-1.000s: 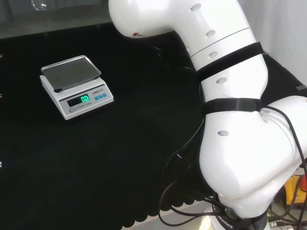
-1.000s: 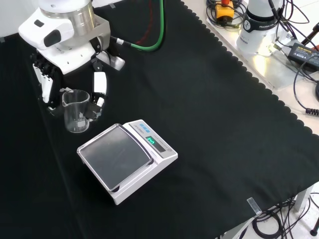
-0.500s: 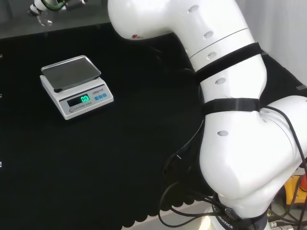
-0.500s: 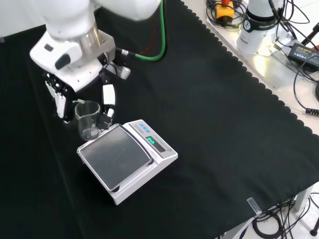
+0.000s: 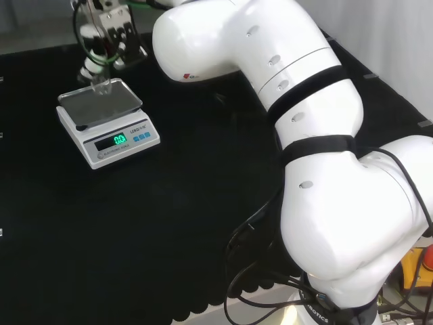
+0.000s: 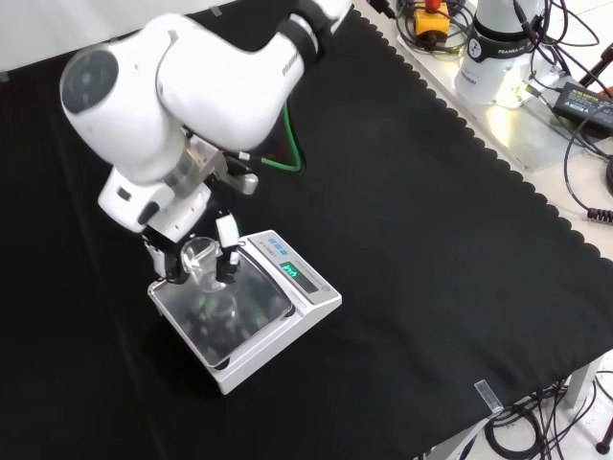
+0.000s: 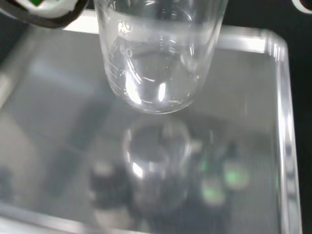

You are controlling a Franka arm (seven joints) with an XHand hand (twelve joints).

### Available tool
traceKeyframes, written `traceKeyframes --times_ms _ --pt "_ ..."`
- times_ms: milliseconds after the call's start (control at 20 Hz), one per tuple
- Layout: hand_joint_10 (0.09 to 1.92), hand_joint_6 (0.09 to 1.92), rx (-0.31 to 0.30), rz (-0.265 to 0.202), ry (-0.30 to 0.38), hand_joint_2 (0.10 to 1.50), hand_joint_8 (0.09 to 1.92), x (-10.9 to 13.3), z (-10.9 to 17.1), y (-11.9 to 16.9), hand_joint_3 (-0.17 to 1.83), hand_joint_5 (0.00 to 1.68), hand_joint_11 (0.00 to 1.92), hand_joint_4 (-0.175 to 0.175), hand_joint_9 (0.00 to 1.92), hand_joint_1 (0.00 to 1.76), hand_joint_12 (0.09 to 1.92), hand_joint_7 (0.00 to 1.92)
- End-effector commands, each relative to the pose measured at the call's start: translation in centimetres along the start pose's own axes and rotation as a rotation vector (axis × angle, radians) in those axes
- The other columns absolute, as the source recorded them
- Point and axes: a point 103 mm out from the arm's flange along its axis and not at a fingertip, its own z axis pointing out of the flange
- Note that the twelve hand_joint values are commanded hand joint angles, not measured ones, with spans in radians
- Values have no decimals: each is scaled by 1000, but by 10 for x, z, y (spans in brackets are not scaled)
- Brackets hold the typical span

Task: Put the beaker on the electronic balance.

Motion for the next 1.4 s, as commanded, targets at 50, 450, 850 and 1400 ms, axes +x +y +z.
traceKeyframes --times_ms 50,450,850,1400 --pt "324 864 81 0 -2 651 569 -21 30 -10 758 1188 1533 -175 1912 1187 735 1632" --pt "333 865 88 10 -3 650 570 -16 30 -6 760 1188 1532 -175 1910 1187 737 1632" --pt "260 697 129 -49 -6 637 801 -10 1 -19 507 554 831 -93 1186 889 1223 769" --pt "962 87 68 -90 73 681 517 -29 -41 -54 188 142 55 -73 6 592 1535 0"
